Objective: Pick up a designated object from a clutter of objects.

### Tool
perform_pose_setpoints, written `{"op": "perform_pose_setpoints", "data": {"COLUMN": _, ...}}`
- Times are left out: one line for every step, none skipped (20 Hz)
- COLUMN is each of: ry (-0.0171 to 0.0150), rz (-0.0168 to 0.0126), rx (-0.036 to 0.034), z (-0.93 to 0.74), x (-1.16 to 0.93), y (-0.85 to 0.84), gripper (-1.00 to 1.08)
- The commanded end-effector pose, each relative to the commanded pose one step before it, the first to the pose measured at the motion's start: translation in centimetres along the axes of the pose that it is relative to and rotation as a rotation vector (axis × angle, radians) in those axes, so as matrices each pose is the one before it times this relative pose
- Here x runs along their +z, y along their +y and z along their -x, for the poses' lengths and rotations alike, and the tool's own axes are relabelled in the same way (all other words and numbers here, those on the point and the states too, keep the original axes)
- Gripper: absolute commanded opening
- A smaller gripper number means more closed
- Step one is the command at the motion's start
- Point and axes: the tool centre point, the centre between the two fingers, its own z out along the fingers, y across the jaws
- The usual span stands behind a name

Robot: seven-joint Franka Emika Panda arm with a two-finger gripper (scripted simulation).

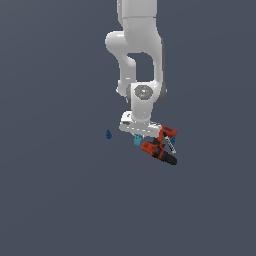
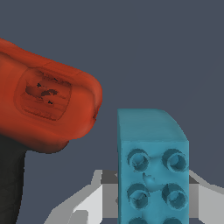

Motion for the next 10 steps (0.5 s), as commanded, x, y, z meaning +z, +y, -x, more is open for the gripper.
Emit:
{"op": "perform_pose_setpoints", "data": {"ry": 0.00136, "rz": -0.00052, "rx": -0.00014, "z": -0.298, "x": -0.827, "y": -0.263, "gripper": -1.00}}
{"op": "perform_pose_setpoints", "data": {"ry": 0.00000, "rz": 0.00000, "rx": 0.00000, "z": -0.133, "x": -0.408, "y": -0.126, "gripper": -1.00}}
{"op": "perform_pose_setpoints", "data": {"ry": 0.00000, "rz": 0.00000, "rx": 0.00000, "z": -0.147, "x": -0.450, "y": -0.139, "gripper": -1.00}}
{"op": "perform_pose_setpoints", "data": {"ry": 0.00000, "rz": 0.00000, "rx": 0.00000, "z": -0.161, "x": -0.493, "y": -0.152, "gripper": -1.00}}
{"op": "perform_pose_setpoints", "data": {"ry": 0.00000, "rz": 0.00000, "rx": 0.00000, "z": -0.175, "x": -0.536, "y": -0.166, "gripper": -1.00}}
{"op": "perform_pose_setpoints", "data": {"ry": 0.00000, "rz": 0.00000, "rx": 0.00000, "z": -0.189, "x": -0.579, "y": -0.179, "gripper": -1.00}}
{"op": "perform_pose_setpoints", "data": {"ry": 0.00000, "rz": 0.00000, "rx": 0.00000, "z": -0.204, "x": -0.622, "y": -0.193, "gripper": -1.00}}
{"op": "perform_pose_setpoints", "data": {"ry": 0.00000, "rz": 0.00000, "rx": 0.00000, "z": -0.218, "x": -0.665, "y": -0.206, "gripper": -1.00}}
{"op": "perform_pose_setpoints", "data": {"ry": 0.00000, "rz": 0.00000, "rx": 0.00000, "z": -0.233, "x": -0.709, "y": -0.220, "gripper": -1.00}}
{"op": "perform_pose_setpoints", "data": {"ry": 0.00000, "rz": 0.00000, "rx": 0.00000, "z": -0.248, "x": -0.754, "y": -0.234, "gripper": -1.00}}
